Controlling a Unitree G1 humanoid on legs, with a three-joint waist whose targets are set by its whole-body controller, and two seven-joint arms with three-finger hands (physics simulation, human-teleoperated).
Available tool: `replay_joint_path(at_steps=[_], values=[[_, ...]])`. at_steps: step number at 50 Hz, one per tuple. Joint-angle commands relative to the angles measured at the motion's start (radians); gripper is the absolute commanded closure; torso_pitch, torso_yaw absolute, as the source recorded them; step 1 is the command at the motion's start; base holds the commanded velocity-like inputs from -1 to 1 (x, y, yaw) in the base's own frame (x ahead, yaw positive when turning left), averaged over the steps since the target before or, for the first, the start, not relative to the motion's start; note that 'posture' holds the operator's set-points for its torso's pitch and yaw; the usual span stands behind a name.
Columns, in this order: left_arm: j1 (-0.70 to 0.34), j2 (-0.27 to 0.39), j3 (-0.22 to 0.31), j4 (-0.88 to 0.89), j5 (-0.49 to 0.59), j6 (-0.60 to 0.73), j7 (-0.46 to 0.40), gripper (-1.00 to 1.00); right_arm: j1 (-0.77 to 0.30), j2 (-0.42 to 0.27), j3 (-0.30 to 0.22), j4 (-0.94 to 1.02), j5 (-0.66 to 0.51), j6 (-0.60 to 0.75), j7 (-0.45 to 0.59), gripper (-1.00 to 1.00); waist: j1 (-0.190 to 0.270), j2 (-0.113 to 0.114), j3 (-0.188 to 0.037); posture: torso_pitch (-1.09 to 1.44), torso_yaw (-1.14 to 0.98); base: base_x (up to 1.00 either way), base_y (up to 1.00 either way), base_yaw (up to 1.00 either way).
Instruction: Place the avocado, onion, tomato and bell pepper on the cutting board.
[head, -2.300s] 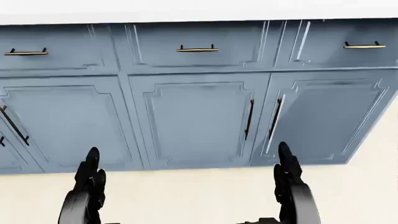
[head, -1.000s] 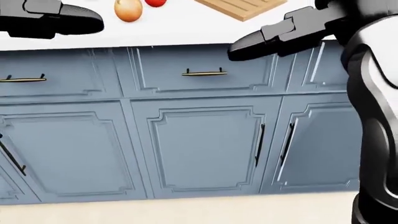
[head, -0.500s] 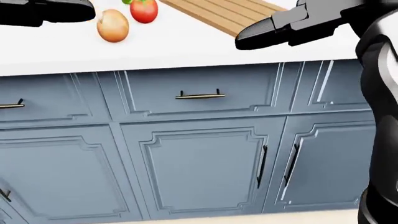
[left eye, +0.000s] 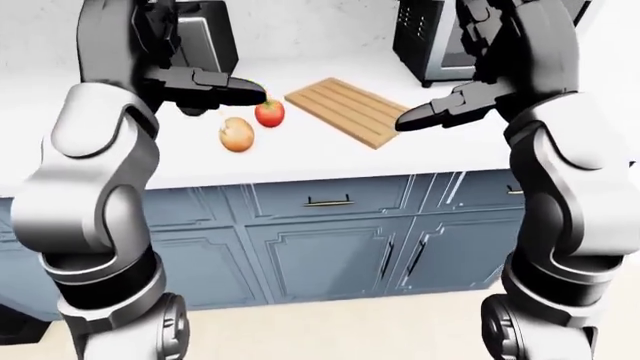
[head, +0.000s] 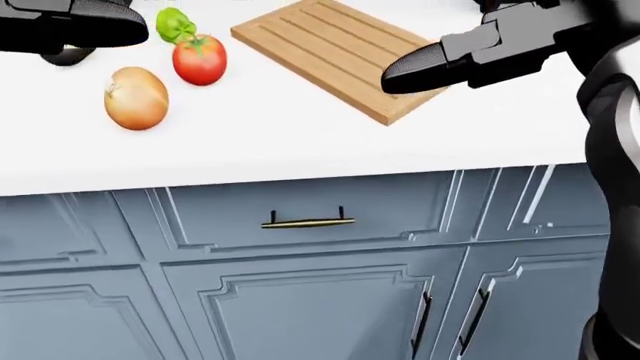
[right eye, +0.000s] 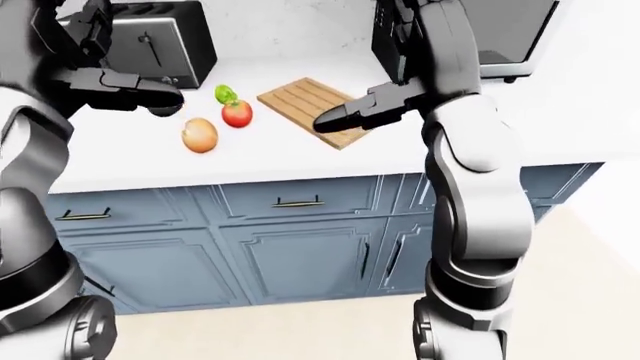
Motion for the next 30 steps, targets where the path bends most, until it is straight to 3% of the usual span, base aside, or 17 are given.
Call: replay_joint_path(at_steps=[1, 4, 5, 10, 13, 15, 16, 18, 19, 20, 24, 27, 30], values=[[-0.025, 0.016, 0.019, -0.017, 0.003, -0.017, 0.004, -1.00, -0.025, -0.002, -0.003, -0.015, 0.000, -0.021, -0.004, -1.00, 0.003, 0.001, -0.019, 0.00, 0.00, 0.11, 0.00, 0.00], [-0.022, 0.023, 0.022, -0.017, 0.002, -0.017, 0.004, -1.00, -0.025, 0.000, 0.001, -0.012, -0.001, -0.024, -0.001, -1.00, -0.008, 0.058, -0.027, 0.00, 0.00, 0.05, 0.00, 0.00], [-0.023, 0.026, 0.023, -0.018, 0.002, -0.016, 0.004, -1.00, -0.026, 0.000, 0.003, -0.011, -0.004, -0.024, -0.001, -1.00, -0.015, 0.022, -0.016, 0.00, 0.00, 0.05, 0.00, 0.00], [-0.012, 0.045, 0.039, -0.025, -0.005, -0.012, 0.001, -1.00, -0.029, -0.011, 0.011, -0.021, -0.034, 0.002, 0.006, -1.00, -0.007, 0.016, -0.016, 0.00, 0.00, 0.01, 0.00, 0.00], [-0.018, 0.054, 0.044, -0.030, -0.013, -0.003, 0.004, -1.00, -0.039, -0.002, 0.013, -0.011, -0.033, -0.007, 0.013, -1.00, -0.001, -0.024, -0.002, 0.00, 0.00, 0.00, 0.00, 0.00], [-0.017, 0.056, 0.043, -0.030, -0.017, -0.004, 0.003, -1.00, -0.048, -0.001, 0.009, -0.015, -0.035, -0.007, 0.016, -1.00, 0.002, -0.014, -0.013, 0.00, 0.00, 0.00, 0.00, 0.00], [-0.018, 0.058, 0.043, -0.029, -0.019, -0.005, 0.004, -1.00, -0.048, -0.005, 0.011, -0.016, -0.039, -0.004, 0.020, -1.00, 0.002, -0.007, -0.047, 0.00, 0.00, 0.12, 0.00, 0.00], [-0.018, 0.058, 0.043, -0.029, -0.022, -0.005, 0.005, -1.00, -0.052, 0.000, 0.004, -0.027, -0.031, 0.003, 0.023, -1.00, 0.007, -0.003, -0.031, 0.00, 0.00, 0.29, 0.00, 0.00], [-0.016, 0.058, 0.043, -0.029, -0.022, -0.007, 0.007, -1.00, -0.051, -0.003, 0.005, -0.030, -0.032, 0.006, 0.023, -1.00, 0.007, 0.000, -0.006, 0.00, 0.00, 0.38, 0.00, 0.00], [-0.015, 0.057, 0.043, -0.029, -0.024, -0.008, 0.007, -1.00, -0.048, -0.002, 0.006, -0.033, -0.032, 0.007, 0.024, -1.00, 0.005, 0.004, -0.002, 0.00, 0.00, 0.39, 0.00, 0.00], [-0.012, 0.060, 0.042, -0.031, -0.024, -0.008, 0.007, -1.00, -0.034, 0.002, 0.006, -0.038, -0.031, 0.002, 0.023, -1.00, 0.001, 0.019, -0.008, 0.00, 0.00, 0.38, 0.00, 0.00], [-0.010, 0.060, 0.039, -0.034, -0.021, -0.007, 0.008, -1.00, -0.026, 0.003, 0.002, -0.050, -0.027, 0.005, 0.022, -1.00, 0.002, 0.013, -0.018, 0.00, 0.00, 0.39, 0.00, 0.00], [-0.010, 0.057, 0.036, -0.037, -0.019, -0.004, 0.007, -1.00, -0.014, 0.003, 0.000, -0.066, -0.025, 0.010, 0.022, -1.00, 0.006, 0.029, -0.010, 0.00, 0.00, 0.38, 0.00, 0.00]])
